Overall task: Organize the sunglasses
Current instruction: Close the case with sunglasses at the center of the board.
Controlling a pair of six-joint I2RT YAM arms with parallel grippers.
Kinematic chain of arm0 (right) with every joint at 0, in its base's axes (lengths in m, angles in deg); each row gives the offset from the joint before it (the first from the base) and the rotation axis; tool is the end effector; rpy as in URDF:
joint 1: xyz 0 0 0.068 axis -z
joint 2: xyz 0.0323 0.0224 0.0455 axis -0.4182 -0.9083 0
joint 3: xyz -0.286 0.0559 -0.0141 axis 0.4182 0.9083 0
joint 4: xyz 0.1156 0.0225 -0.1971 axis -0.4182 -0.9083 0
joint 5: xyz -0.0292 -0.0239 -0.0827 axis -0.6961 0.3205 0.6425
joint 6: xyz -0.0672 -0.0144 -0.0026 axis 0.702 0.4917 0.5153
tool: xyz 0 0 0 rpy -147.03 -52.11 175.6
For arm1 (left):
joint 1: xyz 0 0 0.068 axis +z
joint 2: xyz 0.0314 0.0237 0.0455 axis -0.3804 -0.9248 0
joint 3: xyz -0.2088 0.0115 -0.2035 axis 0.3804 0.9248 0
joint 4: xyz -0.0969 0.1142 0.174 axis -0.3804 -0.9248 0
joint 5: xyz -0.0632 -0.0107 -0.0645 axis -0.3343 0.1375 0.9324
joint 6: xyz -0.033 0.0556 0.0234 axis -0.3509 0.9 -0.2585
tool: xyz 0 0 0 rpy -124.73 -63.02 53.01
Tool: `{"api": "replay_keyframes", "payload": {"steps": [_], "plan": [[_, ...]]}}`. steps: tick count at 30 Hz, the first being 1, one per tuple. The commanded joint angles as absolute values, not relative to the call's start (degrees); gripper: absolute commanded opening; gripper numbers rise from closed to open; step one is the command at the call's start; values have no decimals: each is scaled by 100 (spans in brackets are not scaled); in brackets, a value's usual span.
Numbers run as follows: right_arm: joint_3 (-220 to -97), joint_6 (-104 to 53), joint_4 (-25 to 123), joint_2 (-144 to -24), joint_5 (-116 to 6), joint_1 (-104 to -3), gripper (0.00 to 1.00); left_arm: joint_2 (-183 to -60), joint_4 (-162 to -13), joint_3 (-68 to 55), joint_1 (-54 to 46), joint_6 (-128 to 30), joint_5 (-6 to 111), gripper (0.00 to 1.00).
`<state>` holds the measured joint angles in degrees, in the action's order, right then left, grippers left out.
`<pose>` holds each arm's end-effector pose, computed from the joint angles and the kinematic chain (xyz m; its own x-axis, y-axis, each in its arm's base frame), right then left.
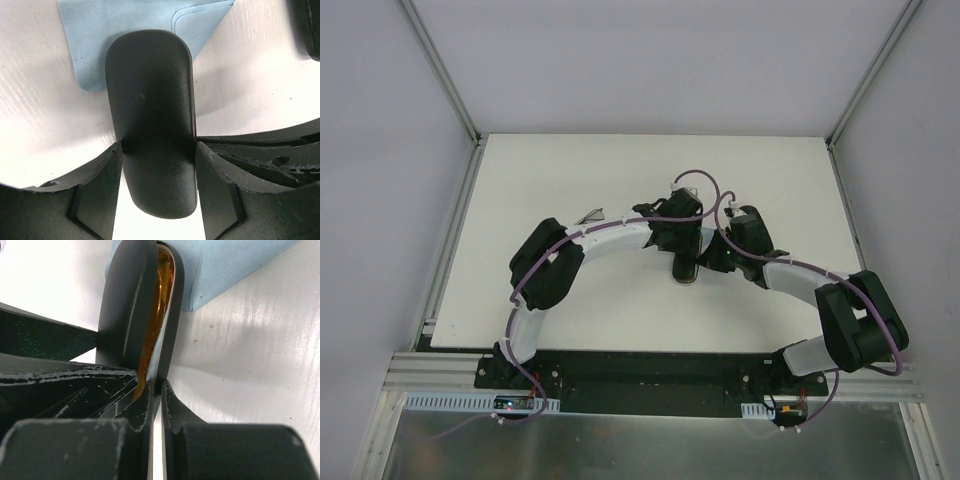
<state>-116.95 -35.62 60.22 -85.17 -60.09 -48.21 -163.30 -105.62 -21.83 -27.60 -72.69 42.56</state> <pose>0.2414 0.1177 0.1983 -0.6995 0.0097 -0.7146 -0.3535 0.8643 0.3578 0.2929 -0.3460 0.2189 -0.8084 0.0747 -0.5839 0.3529 0.8554 -0.3792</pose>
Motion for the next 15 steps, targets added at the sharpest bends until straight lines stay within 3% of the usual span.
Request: {"api": "replay_keyframes", "payload": {"steps": [1, 7, 15], "plan": [[-11646, -3546, 6347, -8327, -6585, -4933, 4, -16846, -11701, -2372, -2844, -6775, 3687, 37], [-11497, -3493, 6338, -7932, -6401, -4890, 18, -16925, -11938, -2522, -2880, -6661, 3485, 37], [-11172, -3528, 6373, -7343, -6164, -4688, 20, -16934, -12210, -2628, -2880, -6520, 3222, 37]]}}
